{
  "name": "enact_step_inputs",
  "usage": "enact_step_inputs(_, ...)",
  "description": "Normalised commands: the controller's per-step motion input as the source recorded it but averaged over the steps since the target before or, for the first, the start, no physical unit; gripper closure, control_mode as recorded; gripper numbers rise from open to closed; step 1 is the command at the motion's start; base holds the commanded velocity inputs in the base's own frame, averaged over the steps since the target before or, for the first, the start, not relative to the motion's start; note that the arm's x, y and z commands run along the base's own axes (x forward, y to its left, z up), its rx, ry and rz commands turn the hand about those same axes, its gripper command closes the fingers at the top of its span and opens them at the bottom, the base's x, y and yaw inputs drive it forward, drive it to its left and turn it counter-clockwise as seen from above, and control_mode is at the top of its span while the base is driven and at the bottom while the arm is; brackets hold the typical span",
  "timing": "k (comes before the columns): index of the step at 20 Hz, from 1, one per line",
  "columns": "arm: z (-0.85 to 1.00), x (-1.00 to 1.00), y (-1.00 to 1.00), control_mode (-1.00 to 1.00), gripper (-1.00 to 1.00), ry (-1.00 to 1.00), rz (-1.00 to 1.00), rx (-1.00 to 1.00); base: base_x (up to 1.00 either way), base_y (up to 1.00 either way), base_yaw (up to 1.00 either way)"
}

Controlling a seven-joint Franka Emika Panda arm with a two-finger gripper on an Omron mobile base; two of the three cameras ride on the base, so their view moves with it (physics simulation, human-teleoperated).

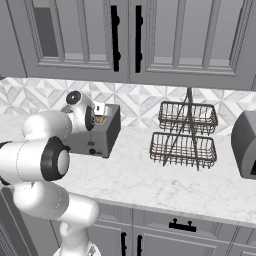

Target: Start the toaster. Once the lever pops up, take the bread to the plate on the dining counter.

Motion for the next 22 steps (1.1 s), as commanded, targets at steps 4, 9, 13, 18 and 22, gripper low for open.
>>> enact_step_inputs(4, 0.0, 0.0, 0.0, -1.0, -1.0, 0.0, 0.0, 0.0, 0.0, 0.0, 0.0)
enact_step_inputs(9, 0.0, 0.0, 0.0, -1.0, -1.0, 0.0, 0.0, 0.0, 0.0, 0.0, 0.0)
enact_step_inputs(13, 0.0, 0.0, 0.0, -1.0, -1.0, 0.0, 0.0, 0.0, 0.0, 0.0, 0.0)
enact_step_inputs(18, 0.0, 0.0, 0.0, -1.0, -1.0, 0.0, 0.0, 0.0, 0.0, 0.0, 0.0)
enact_step_inputs(22, 0.0, 0.0, 0.0, -1.0, -1.0, 0.0, 0.0, 0.0, 0.0, 0.0, 0.0)
